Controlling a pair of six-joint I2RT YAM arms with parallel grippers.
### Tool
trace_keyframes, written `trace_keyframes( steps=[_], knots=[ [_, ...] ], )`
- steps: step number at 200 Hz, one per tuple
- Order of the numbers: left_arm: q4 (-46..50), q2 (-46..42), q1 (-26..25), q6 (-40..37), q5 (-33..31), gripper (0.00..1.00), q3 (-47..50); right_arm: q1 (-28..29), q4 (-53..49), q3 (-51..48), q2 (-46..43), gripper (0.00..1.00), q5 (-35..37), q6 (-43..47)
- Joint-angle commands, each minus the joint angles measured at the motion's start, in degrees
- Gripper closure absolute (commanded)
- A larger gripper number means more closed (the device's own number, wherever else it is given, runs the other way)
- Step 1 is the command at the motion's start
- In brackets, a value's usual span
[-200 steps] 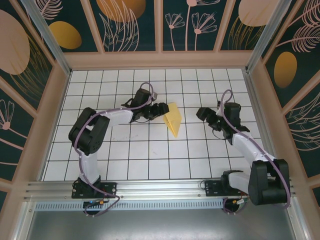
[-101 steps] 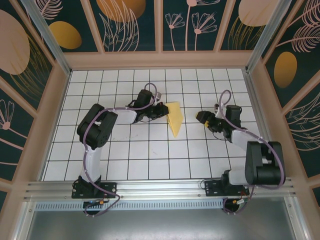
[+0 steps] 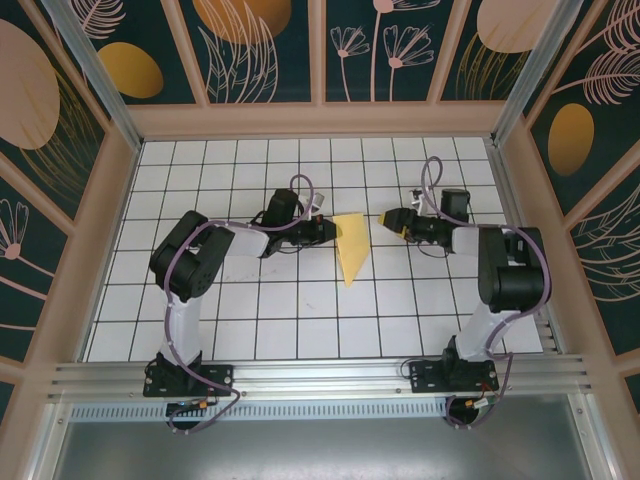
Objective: Fold a paper plane with a square sheet of paper (fold left side to right side)
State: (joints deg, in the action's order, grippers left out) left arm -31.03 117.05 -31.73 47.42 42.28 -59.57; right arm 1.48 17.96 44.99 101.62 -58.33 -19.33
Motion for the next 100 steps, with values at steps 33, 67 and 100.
trace_keyframes(
  steps=[33,67,100],
  knots=[
    [-4.39,-1.63,0.24,-1.11,3.87,1.00,0.95,2.34,2.70,4.49,7.81,0.38,-5.12,1.19],
    [-5.31,-0.44,0.12,-0.57,4.26,1.00,0.99,3.76,4.93,5.07,10.76,0.42,-7.27,0.00],
    [-6.83,0.40,0.16,0.26,4.39,1.00,1.45,4.84,5.71,4.69,11.94,0.48,-8.28,-0.34]
  ],
)
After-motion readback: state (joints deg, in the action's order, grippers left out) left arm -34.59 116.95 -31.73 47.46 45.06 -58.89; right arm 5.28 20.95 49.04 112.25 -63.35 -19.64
